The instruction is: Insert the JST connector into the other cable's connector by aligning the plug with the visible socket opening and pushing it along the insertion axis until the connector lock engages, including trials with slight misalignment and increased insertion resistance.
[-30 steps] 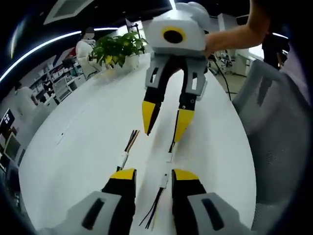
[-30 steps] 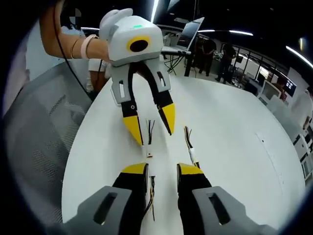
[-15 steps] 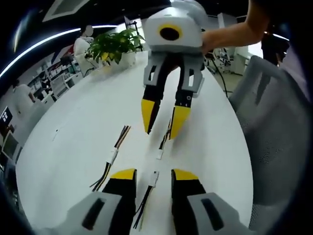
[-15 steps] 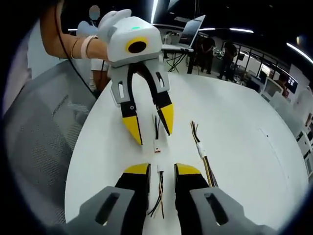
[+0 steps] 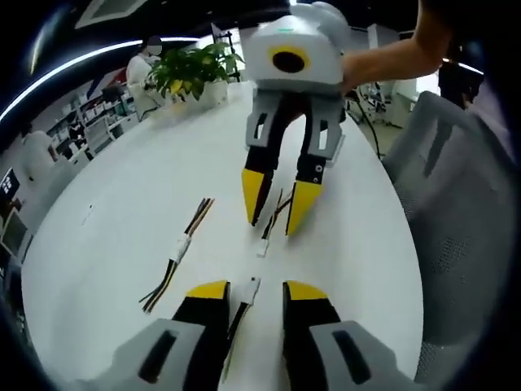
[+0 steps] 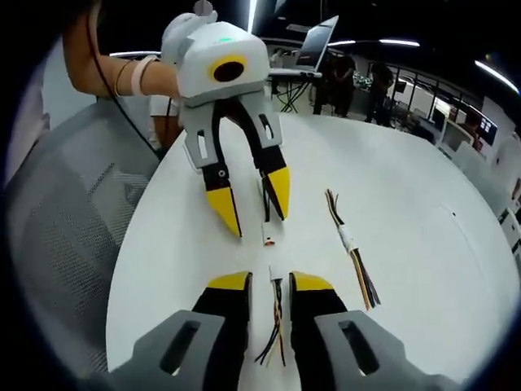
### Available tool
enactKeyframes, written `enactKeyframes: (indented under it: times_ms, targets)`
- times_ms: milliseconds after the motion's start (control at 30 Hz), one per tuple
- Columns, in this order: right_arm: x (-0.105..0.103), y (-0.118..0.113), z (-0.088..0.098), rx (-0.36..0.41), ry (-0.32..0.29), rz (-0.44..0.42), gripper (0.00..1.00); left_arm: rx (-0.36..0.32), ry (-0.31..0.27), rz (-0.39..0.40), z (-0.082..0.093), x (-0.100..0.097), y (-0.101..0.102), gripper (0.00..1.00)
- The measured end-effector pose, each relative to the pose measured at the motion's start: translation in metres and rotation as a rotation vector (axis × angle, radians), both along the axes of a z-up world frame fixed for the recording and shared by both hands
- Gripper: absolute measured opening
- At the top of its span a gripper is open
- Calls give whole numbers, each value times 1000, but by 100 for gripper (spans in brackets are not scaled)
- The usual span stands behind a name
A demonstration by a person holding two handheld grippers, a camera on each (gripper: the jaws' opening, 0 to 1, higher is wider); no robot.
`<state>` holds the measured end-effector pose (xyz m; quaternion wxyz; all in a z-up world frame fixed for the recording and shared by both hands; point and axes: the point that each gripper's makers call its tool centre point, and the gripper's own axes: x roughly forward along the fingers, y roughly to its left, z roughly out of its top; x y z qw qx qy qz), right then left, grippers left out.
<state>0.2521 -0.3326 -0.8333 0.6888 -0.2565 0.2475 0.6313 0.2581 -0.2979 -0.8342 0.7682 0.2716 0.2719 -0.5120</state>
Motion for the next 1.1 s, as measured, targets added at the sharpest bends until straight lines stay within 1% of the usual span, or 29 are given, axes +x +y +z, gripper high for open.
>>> enactKeyframes:
  times_ms: [167, 300, 333, 367, 400, 500, 600, 800, 933, 1100]
  targets:
    - [2, 1, -3, 4, 8, -6, 13, -2, 9, 7, -3, 1, 2, 17]
    - [2, 1, -8, 2, 18, -9, 10, 3, 8, -3, -5, 2, 3, 16]
    - [2, 1, -8, 3, 20, -11, 10, -13, 14, 8, -4, 3, 2, 16]
    - [1, 2, -8, 6, 24, -12, 10, -44, 24, 28, -3, 4, 2, 16]
    - [2, 2, -9, 6, 25, -14, 10, -49, 30, 33, -3, 4, 2, 15]
    - [2, 2, -13, 2, 28, -16, 10, -26, 29, 22, -7, 3, 5, 14]
    - [4, 2, -16, -2, 36, -30, 9, -19, 44, 18, -9, 0, 6, 14]
    - [7, 2, -17, 9, 40, -38, 7, -12, 40, 1, -9, -2, 5, 12]
    - [9, 2, -17, 14, 42, -37, 5, -16, 38, -7, -8, -2, 4, 10]
    - [9, 2, -17, 17, 46, -38, 5, -32, 50, -8, -8, -2, 2, 8]
